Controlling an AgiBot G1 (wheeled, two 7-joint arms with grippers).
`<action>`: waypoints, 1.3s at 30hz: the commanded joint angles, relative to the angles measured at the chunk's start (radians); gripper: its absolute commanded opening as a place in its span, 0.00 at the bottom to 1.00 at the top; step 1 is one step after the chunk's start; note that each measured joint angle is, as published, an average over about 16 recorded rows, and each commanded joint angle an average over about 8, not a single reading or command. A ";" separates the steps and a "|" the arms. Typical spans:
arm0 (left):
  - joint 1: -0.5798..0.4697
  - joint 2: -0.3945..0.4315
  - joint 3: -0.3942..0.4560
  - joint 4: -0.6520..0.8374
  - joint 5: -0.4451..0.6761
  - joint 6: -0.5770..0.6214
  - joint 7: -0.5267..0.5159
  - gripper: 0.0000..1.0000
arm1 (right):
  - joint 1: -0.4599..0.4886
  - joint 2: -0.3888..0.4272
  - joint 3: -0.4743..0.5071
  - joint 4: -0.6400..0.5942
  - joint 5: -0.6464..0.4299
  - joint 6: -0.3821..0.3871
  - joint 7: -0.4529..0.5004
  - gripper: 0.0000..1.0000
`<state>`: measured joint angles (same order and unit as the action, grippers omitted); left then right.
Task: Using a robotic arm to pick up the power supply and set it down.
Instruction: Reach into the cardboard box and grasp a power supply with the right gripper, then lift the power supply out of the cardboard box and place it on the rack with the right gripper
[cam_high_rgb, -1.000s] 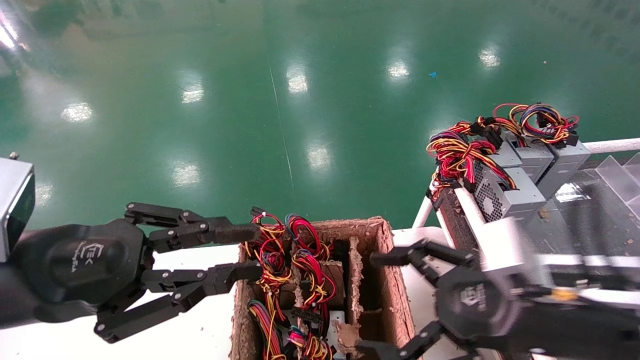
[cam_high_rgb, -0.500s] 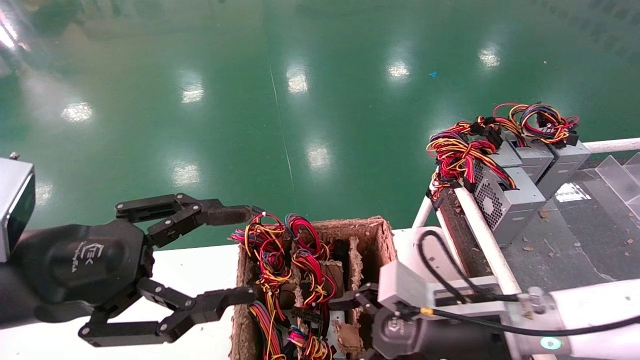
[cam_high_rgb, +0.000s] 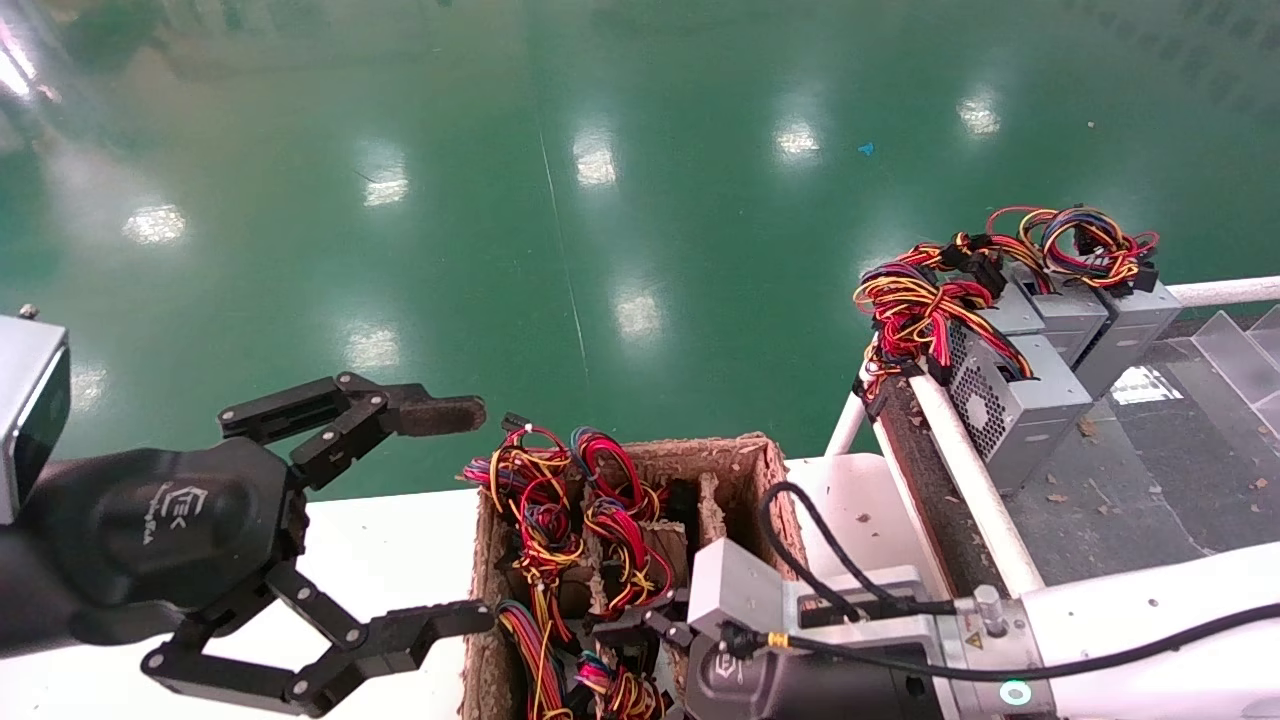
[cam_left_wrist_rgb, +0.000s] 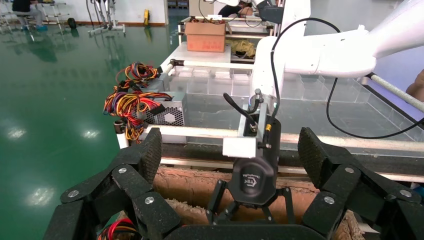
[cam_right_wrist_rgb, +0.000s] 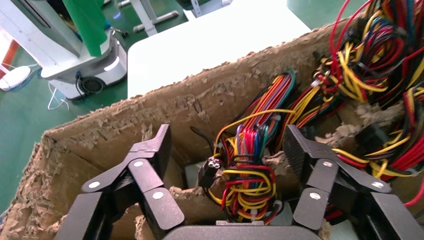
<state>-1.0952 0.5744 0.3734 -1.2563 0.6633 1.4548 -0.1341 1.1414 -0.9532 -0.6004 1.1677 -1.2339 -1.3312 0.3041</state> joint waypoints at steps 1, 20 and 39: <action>0.000 0.000 0.000 0.000 0.000 0.000 0.000 1.00 | -0.003 -0.002 -0.004 0.011 -0.011 0.007 0.001 0.00; 0.000 0.000 0.000 0.000 0.000 0.000 0.000 1.00 | -0.051 0.018 0.001 0.092 -0.052 0.094 0.025 0.00; 0.000 0.000 0.000 0.000 0.000 0.000 0.000 1.00 | -0.096 0.101 0.094 0.141 0.094 0.069 -0.050 0.00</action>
<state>-1.0952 0.5743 0.3736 -1.2563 0.6631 1.4547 -0.1340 1.0430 -0.8486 -0.4993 1.3072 -1.1302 -1.2635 0.2469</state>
